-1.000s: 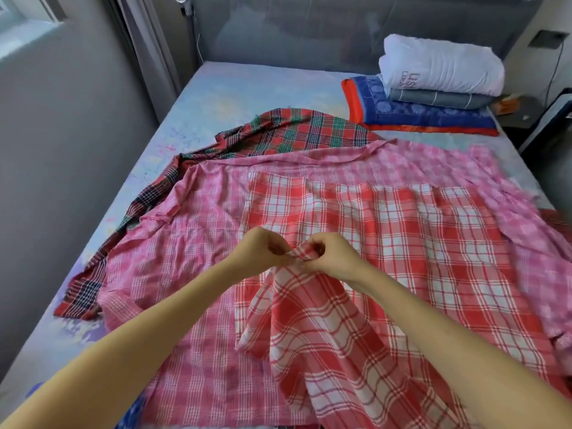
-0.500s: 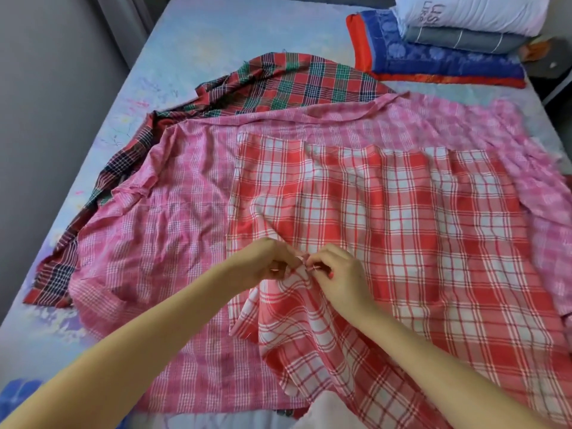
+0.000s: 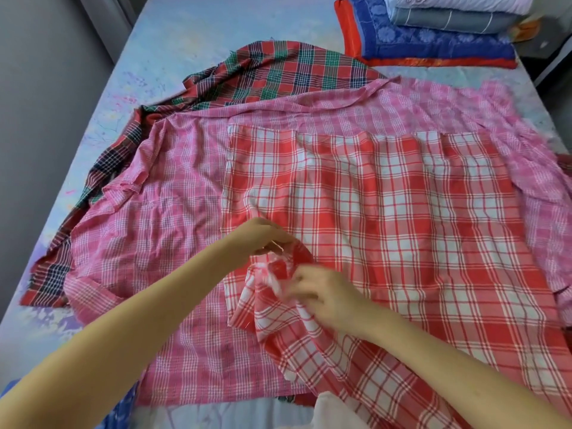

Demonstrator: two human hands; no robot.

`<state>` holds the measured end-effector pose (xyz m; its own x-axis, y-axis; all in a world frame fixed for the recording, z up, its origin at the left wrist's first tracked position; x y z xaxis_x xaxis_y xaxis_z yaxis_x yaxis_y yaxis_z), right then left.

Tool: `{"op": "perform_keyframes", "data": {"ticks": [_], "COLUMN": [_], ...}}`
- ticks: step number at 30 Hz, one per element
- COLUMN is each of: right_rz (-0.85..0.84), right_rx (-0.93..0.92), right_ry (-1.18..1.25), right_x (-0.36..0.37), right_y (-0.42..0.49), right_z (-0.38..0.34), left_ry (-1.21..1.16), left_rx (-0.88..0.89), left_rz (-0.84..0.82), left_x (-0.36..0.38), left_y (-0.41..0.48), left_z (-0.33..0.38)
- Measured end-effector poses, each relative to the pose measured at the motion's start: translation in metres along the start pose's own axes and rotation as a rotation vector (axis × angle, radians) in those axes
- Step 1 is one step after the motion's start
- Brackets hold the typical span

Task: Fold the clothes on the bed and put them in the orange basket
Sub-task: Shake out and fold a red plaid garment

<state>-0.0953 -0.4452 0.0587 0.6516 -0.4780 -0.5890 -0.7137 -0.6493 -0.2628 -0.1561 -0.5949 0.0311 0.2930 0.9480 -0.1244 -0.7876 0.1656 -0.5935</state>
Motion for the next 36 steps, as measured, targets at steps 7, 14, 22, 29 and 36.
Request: {"op": "perform_keyframes", "data": {"ticks": [7, 14, 22, 29, 36], "right_rz": [0.186, 0.389, 0.501, 0.259, 0.183], "right_rx": [0.132, 0.206, 0.132, 0.26, 0.51], "right_ry": [0.098, -0.024, -0.165, -0.24, -0.419], "right_x": [-0.034, -0.046, -0.08, -0.072, -0.036], "right_y": [0.018, 0.043, 0.098, 0.194, 0.275], "right_z": [0.005, 0.01, 0.019, 0.082, 0.219], "left_ry": [0.21, 0.429, 0.178, 0.3, 0.51], "left_rx": [0.261, 0.396, 0.247, 0.006, -0.132], "left_rz": [-0.114, -0.051, 0.182, 0.683, 0.741], "left_x": [-0.007, -0.007, -0.052, -0.142, -0.175], "left_y": [-0.001, 0.001, 0.045, 0.143, 0.268], "left_z": [0.023, 0.036, 0.028, -0.045, -0.104]}}
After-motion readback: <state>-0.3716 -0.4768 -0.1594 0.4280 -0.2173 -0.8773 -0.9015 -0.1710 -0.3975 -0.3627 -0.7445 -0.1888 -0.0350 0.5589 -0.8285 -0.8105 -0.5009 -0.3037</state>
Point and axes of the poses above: each hand's wrist, its own y-axis towards the middle knuckle, its own x-axis out of the palm, z = x × y, the point moved 3 cm from there along y, towards the middle knuckle, and after that the axes turned 7 degrees about x, right-handed, at the moved point
